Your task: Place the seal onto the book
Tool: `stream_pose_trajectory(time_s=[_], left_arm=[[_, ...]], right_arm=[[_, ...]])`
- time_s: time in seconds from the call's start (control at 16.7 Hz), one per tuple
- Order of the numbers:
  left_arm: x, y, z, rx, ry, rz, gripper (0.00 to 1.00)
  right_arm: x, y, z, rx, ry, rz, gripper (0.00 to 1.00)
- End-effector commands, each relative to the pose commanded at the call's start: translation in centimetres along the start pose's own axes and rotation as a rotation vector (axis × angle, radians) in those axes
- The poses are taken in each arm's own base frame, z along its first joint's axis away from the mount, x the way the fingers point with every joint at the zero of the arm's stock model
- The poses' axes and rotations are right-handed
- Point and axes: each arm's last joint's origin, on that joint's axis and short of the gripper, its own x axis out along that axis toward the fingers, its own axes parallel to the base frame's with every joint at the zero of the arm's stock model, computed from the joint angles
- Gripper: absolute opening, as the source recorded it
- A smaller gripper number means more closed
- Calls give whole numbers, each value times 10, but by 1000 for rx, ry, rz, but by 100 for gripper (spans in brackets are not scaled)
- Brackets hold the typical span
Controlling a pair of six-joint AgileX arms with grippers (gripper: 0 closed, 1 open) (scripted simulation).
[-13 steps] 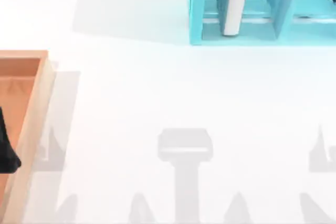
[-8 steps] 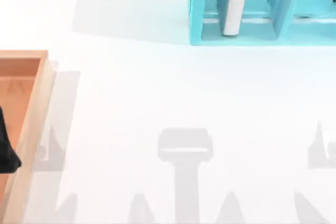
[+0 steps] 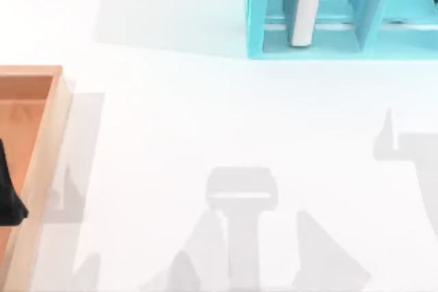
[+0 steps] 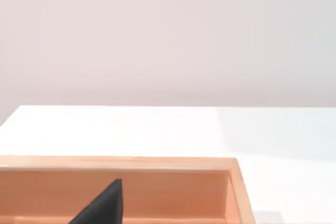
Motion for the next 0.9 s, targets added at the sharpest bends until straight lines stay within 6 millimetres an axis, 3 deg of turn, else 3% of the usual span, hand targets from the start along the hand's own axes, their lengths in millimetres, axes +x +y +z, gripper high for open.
stream_pose_trajectory(time_s=[0.18,0.36,0.6,0.9], left_arm=[[0,0,0,0,0,0,100],[0,0,0,0,0,0,100],[0,0,0,0,0,0,100],[0,0,0,0,0,0,100]], right_arm=[[52,25,10,6,16,-5,100],[109,62,-5,7,43,-9,100],[168,116,-61,1,84,-14,100],[197,165,-140,-13,121,-18,100]])
